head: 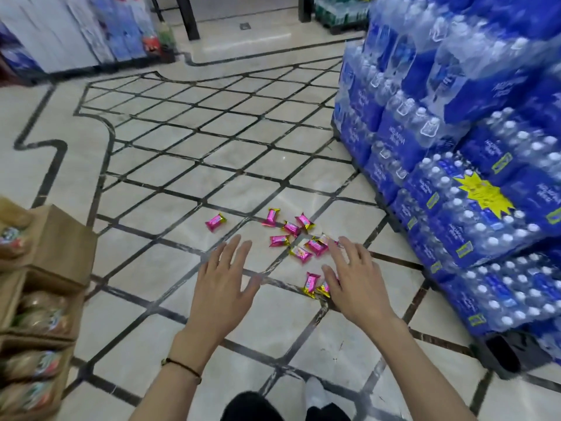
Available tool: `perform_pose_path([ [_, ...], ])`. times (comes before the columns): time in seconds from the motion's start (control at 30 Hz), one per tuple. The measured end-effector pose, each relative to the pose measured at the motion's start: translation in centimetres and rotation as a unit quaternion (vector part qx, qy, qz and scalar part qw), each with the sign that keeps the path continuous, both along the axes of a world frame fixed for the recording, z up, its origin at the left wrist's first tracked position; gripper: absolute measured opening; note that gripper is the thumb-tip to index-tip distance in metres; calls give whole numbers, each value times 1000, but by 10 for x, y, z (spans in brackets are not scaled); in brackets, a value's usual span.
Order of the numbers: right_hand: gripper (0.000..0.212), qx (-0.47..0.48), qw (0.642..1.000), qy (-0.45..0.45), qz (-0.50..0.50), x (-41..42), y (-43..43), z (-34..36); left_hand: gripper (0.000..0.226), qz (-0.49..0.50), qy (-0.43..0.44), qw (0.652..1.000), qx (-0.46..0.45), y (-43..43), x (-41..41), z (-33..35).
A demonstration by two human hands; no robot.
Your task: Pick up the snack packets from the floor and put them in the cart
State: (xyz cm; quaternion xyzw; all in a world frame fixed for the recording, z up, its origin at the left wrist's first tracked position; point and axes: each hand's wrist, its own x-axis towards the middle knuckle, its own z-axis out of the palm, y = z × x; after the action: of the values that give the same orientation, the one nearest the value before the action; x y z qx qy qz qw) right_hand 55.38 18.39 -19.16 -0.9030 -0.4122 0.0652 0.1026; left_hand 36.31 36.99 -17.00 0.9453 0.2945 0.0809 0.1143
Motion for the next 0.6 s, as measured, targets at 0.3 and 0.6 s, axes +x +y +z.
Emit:
perform_pose_path([
  [0.3,55,-29,999,28,-12,96,144,-54,66,-9,50,998,-48,163,87,-49],
  [0.6,56,-62,992,75,-82,168,259,-125,61,-143,119,980,-67,318,213,-122],
])
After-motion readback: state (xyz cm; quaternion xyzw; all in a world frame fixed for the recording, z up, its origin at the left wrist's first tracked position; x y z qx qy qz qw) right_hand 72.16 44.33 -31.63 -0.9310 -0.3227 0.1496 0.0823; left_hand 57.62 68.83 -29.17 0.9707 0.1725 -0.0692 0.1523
